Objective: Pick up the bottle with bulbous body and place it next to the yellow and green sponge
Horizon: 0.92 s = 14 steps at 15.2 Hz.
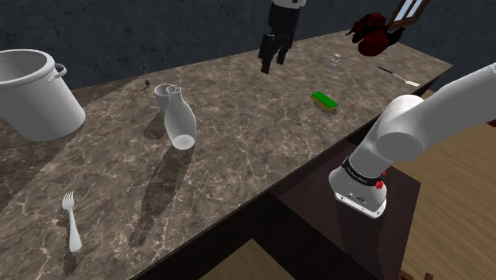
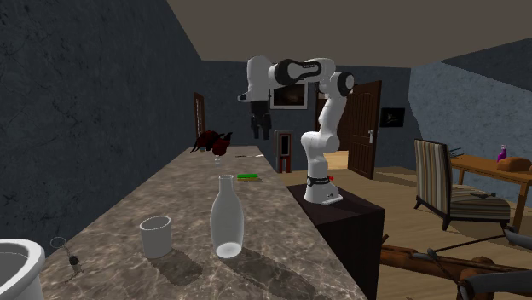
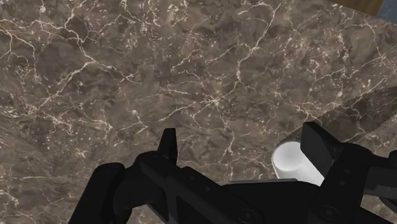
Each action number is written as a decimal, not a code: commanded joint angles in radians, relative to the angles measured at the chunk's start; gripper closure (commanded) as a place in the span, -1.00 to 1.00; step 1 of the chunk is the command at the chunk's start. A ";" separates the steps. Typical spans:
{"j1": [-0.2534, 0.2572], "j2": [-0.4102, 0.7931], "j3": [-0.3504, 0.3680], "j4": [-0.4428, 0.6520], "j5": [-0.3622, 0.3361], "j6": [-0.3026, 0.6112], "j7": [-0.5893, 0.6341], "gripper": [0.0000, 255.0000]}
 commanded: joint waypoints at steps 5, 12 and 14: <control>0.017 0.210 0.092 0.140 -0.015 0.075 0.130 -1.00; 0.047 0.480 0.170 0.374 -0.097 0.104 0.288 -1.00; 0.063 0.562 0.184 0.455 -0.130 0.099 0.332 -1.00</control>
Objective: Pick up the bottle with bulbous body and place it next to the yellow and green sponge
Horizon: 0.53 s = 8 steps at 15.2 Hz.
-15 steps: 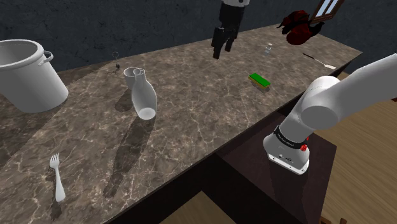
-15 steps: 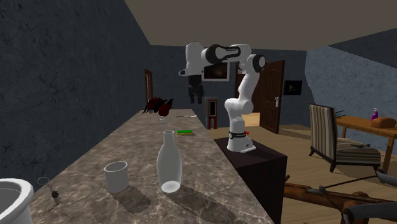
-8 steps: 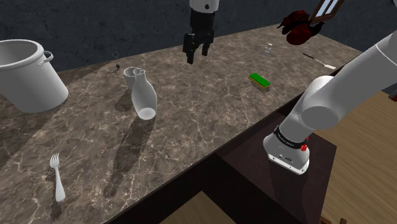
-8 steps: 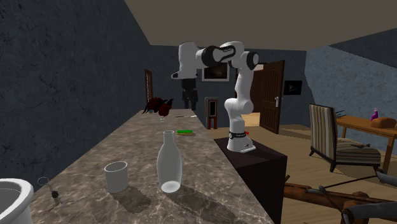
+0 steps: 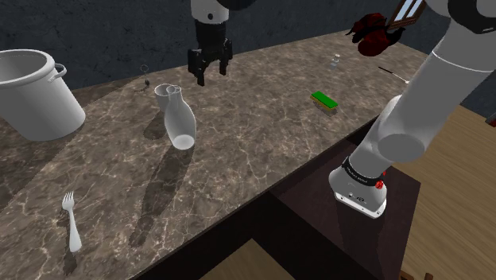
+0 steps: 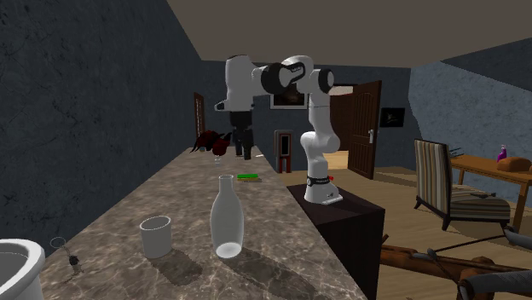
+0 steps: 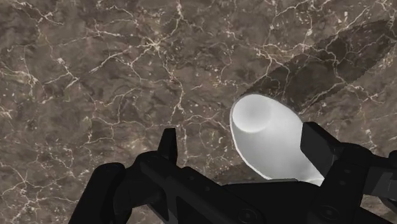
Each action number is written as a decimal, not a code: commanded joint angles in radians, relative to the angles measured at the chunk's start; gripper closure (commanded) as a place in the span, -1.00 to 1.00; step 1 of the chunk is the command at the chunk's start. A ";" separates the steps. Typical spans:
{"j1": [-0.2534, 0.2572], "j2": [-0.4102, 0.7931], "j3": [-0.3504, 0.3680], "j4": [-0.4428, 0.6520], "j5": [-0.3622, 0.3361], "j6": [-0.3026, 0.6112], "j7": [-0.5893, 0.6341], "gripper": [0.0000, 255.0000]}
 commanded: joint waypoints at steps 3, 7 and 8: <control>0.040 0.168 0.020 0.173 -0.068 -0.018 0.086 -1.00; 0.100 0.350 0.020 0.391 -0.136 -0.069 0.156 -1.00; 0.118 0.399 0.018 0.455 -0.152 -0.088 0.170 -1.00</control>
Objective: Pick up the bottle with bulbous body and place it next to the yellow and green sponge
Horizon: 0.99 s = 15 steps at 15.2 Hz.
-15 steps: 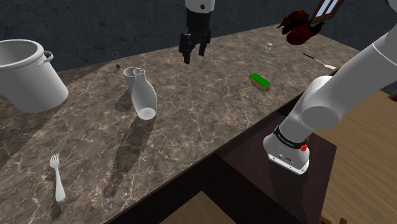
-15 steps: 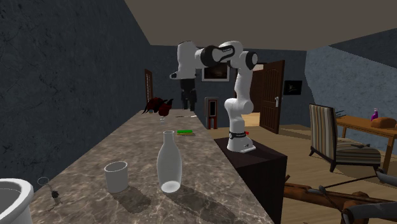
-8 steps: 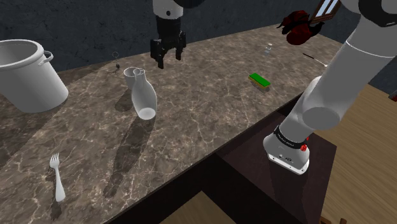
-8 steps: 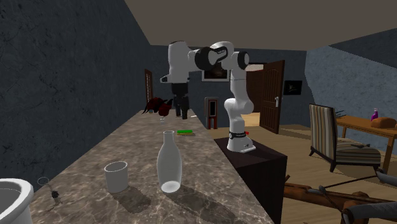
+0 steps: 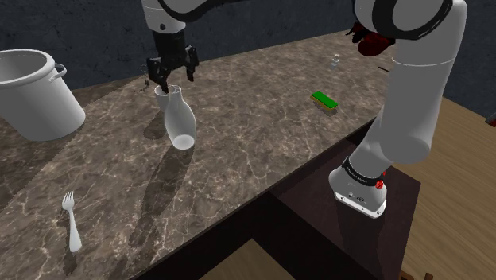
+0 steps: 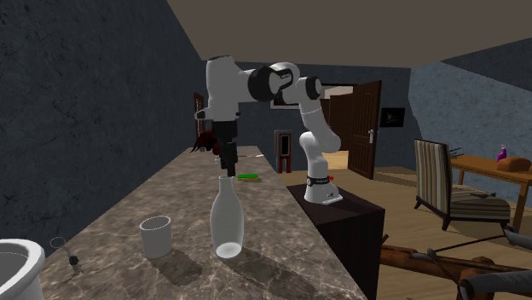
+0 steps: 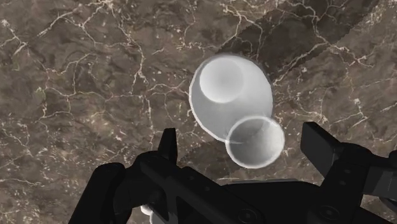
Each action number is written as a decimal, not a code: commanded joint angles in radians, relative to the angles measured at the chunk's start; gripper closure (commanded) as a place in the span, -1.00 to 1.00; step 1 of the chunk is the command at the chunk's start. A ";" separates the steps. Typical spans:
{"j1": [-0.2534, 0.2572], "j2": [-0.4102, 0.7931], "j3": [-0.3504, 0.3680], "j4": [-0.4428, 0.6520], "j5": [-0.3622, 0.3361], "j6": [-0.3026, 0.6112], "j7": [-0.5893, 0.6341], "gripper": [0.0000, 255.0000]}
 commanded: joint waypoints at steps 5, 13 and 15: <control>0.028 0.080 -0.006 0.052 -0.028 0.022 0.028 -1.00; 0.025 0.085 -0.008 0.012 -0.030 0.067 0.031 -1.00; 0.025 0.085 -0.008 0.012 -0.030 0.067 0.031 -1.00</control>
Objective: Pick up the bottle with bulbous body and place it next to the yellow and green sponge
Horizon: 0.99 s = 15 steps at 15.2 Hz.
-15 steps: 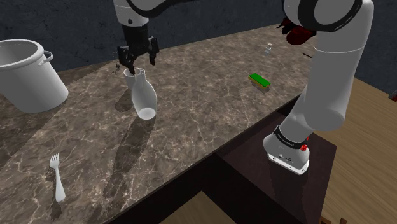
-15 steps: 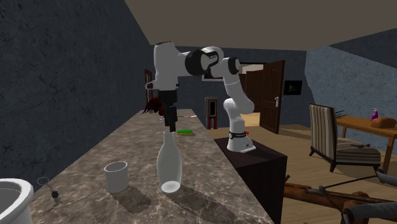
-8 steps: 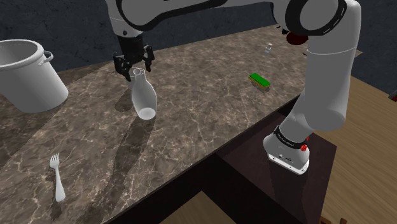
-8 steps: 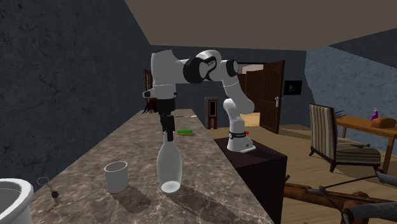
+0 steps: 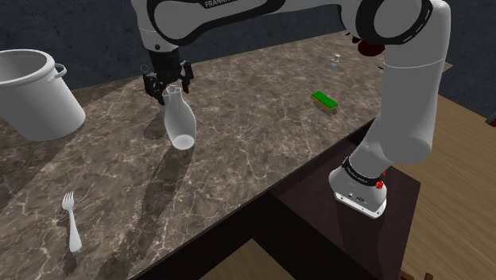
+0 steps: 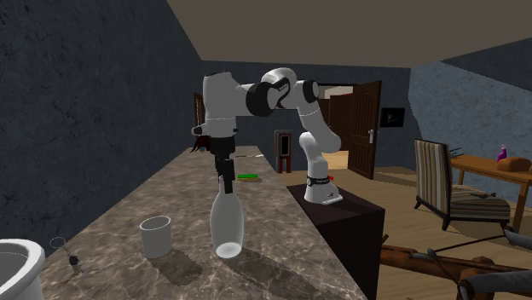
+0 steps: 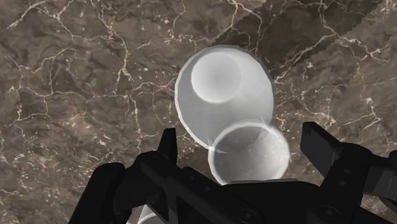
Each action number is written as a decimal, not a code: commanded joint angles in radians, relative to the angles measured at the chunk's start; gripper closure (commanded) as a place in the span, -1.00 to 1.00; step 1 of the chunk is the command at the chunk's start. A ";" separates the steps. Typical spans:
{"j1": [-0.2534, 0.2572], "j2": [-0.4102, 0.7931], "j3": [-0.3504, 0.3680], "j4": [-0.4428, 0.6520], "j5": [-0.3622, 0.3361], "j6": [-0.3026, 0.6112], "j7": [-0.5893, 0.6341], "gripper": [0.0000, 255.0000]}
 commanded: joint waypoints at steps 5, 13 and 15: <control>0.000 0.000 0.000 0.000 0.000 0.000 0.000 1.00; 0.001 -0.005 0.001 0.020 0.002 -0.024 -0.001 1.00; 0.002 -0.008 0.002 0.042 0.004 -0.049 -0.003 1.00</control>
